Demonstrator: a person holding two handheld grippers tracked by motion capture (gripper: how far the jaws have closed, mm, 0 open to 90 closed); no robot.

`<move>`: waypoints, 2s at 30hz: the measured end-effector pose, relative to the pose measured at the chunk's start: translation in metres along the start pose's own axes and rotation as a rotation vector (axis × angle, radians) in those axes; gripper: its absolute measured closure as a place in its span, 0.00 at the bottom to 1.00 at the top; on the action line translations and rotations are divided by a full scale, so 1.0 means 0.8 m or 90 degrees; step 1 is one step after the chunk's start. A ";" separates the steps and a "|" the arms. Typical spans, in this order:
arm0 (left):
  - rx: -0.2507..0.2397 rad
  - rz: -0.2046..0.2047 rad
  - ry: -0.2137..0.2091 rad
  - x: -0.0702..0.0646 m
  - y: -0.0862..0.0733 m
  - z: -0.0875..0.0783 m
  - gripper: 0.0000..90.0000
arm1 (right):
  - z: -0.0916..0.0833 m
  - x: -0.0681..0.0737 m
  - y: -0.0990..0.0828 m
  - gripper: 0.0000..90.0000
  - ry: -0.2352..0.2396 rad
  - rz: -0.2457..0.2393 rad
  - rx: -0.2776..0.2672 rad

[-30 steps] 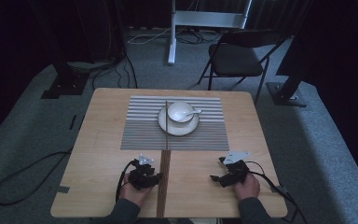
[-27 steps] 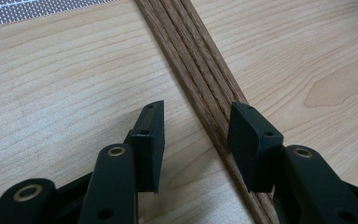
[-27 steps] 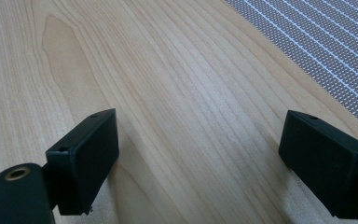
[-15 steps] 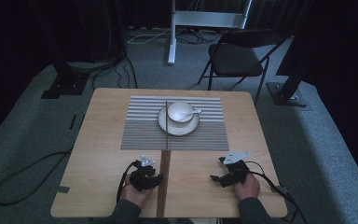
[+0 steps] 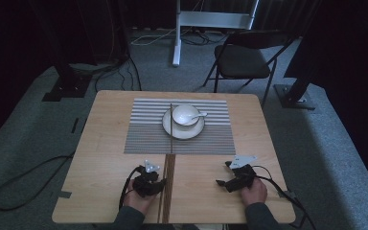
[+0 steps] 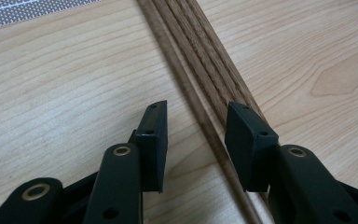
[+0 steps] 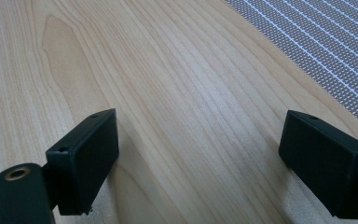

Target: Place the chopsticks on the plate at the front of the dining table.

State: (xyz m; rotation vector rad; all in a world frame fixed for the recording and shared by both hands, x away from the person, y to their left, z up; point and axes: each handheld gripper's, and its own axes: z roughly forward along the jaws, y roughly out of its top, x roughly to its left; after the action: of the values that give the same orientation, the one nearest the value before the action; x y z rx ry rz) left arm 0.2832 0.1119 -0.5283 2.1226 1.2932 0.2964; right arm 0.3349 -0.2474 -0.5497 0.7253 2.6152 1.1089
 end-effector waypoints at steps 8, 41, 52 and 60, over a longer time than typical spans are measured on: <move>0.005 0.024 0.047 -0.009 -0.004 -0.002 0.67 | 0.000 0.000 0.000 0.13 0.000 0.000 0.000; 0.012 0.002 0.085 0.004 -0.008 -0.010 0.93 | 0.000 0.000 0.000 0.13 0.000 0.000 0.000; 0.012 -0.007 0.089 0.006 -0.008 -0.011 0.94 | 0.000 0.000 0.000 0.13 0.000 0.000 0.000; -0.002 -0.011 0.087 0.007 -0.006 -0.019 0.94 | 0.000 0.000 0.000 0.13 0.000 0.000 0.000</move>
State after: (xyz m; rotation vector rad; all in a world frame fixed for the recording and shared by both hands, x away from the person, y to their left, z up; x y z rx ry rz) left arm 0.2751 0.1245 -0.5200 2.1184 1.3859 0.4420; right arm 0.3349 -0.2474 -0.5497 0.7259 2.6151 1.1091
